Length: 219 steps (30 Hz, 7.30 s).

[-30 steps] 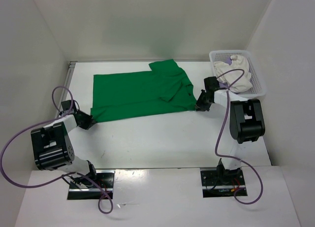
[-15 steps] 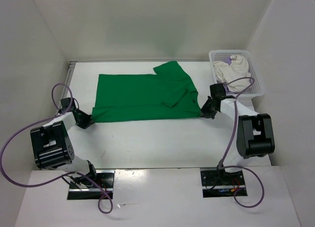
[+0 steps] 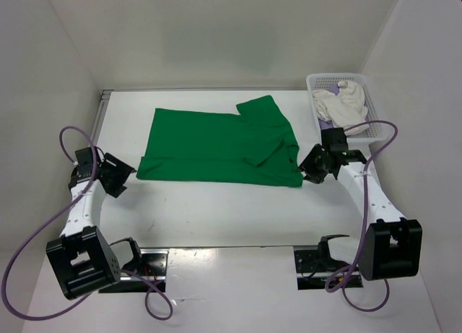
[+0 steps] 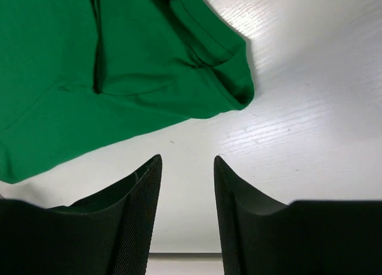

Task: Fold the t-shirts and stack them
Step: Fold the flattened tshirt in 1/3 of the way, then grap the side of the flattened tshirt furthest away from the robot with both arms, then fold the other side of the tshirt into a rectangle

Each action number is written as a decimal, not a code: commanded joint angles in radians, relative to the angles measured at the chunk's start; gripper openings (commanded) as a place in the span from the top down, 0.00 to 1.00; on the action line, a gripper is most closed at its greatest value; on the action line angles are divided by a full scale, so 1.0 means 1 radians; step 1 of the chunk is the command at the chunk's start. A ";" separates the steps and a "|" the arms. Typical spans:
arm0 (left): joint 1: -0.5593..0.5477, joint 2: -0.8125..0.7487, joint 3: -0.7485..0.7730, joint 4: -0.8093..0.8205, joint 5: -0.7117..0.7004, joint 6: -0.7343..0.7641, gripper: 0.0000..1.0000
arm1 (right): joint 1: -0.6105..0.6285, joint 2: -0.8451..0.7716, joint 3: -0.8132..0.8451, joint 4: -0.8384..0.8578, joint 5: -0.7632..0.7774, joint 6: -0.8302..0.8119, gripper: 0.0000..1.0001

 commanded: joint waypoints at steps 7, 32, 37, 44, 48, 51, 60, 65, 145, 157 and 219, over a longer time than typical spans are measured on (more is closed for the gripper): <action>-0.172 0.054 0.144 0.092 0.057 0.015 0.81 | 0.131 0.159 0.133 0.157 -0.129 -0.093 1.00; -0.464 0.585 0.222 0.338 0.066 0.024 0.88 | 0.279 0.669 0.288 0.481 -0.163 0.010 0.66; -0.464 0.567 0.184 0.338 0.043 0.024 0.88 | 0.279 0.683 0.326 0.451 -0.163 0.010 0.71; -0.455 0.536 0.175 0.329 0.024 0.024 0.88 | 0.279 0.732 0.407 0.405 -0.143 -0.021 0.86; -0.446 0.504 0.166 0.320 0.024 0.024 0.88 | 0.279 0.799 0.487 0.392 -0.164 -0.021 0.91; -0.446 0.482 0.156 0.320 0.034 0.014 0.88 | 0.279 0.897 0.668 0.363 -0.205 -0.021 0.94; -0.446 0.381 0.179 0.277 0.034 -0.005 0.87 | 0.311 0.899 0.837 0.217 -0.097 -0.082 0.51; -0.446 0.370 0.179 0.277 0.044 -0.005 0.87 | 0.311 0.731 0.623 0.274 -0.057 -0.093 0.71; -0.185 1.002 0.841 0.180 -0.177 0.044 0.61 | 0.392 0.611 0.539 0.262 -0.258 -0.228 1.00; -0.185 1.011 0.850 0.220 -0.147 0.044 0.90 | 0.371 0.773 0.751 0.242 -0.209 -0.219 0.81; -0.212 0.722 0.686 0.226 -0.028 0.081 1.00 | 0.153 1.594 2.081 -0.133 -0.080 -0.239 1.00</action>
